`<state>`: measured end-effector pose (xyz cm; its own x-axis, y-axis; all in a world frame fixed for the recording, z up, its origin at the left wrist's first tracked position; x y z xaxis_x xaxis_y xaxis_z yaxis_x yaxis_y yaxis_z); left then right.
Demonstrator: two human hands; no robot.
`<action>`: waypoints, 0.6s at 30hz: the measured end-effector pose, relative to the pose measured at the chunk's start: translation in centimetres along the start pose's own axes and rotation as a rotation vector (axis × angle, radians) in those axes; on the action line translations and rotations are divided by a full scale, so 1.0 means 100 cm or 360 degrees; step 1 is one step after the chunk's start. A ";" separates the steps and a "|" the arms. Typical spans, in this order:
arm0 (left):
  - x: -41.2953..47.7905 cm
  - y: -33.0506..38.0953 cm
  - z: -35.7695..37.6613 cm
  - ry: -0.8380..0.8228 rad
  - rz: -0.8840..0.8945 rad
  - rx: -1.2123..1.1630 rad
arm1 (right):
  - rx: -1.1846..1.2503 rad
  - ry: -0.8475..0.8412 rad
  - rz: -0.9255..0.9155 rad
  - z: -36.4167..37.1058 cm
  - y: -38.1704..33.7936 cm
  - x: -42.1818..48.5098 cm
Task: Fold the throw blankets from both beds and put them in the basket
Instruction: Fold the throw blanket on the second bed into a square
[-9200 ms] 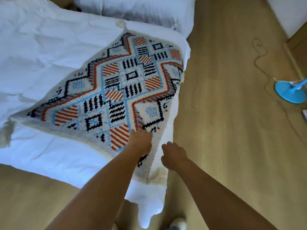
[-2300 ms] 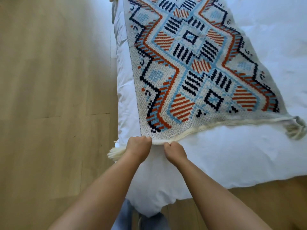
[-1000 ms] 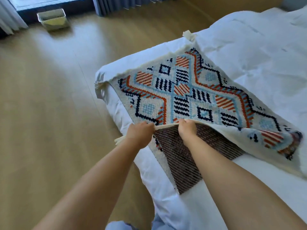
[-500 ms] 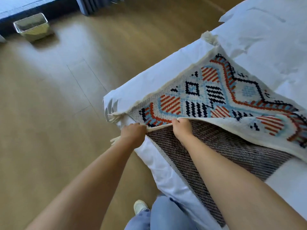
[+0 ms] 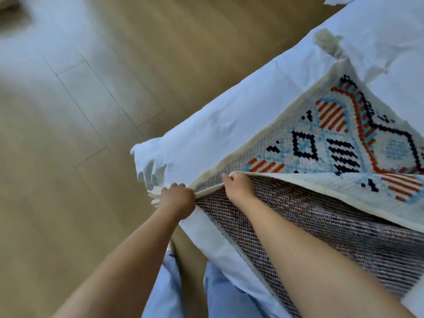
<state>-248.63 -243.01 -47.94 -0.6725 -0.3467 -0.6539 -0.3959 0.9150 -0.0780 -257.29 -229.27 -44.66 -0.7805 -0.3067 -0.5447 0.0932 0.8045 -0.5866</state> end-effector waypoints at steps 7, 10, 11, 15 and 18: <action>0.024 -0.026 0.019 0.0009 0.0025 0.0098 | 0.0031 0.0014 0.0181 0.049 -0.001 0.013; 0.029 -0.034 0.015 0.0036 0.0039 0.0090 | 0.0077 0.0062 0.0231 0.054 -0.004 0.018; 0.029 -0.036 0.013 0.0041 0.0043 0.0115 | 0.0111 0.0063 0.0233 0.054 -0.007 0.019; 0.030 -0.044 0.008 0.0056 0.0022 0.0210 | 0.0242 0.0032 0.0222 0.057 -0.014 0.017; 0.028 -0.036 -0.003 0.0050 0.0008 0.0218 | 0.0315 -0.0016 0.0262 0.052 -0.009 0.013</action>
<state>-249.28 -247.34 -49.28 -0.6942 -0.3463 -0.6310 -0.3047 0.9356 -0.1782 -255.18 -233.03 -47.89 -0.7388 -0.1857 -0.6478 0.3386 0.7289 -0.5951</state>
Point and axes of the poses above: each hand's wrist, its own x-axis towards the middle knuckle, its own z-axis out of the palm, y = z × x, the point moved 7 cm from there along x, towards the middle knuckle, and after that the axes turned 9 degrees about -z, right-handed, at the moved point
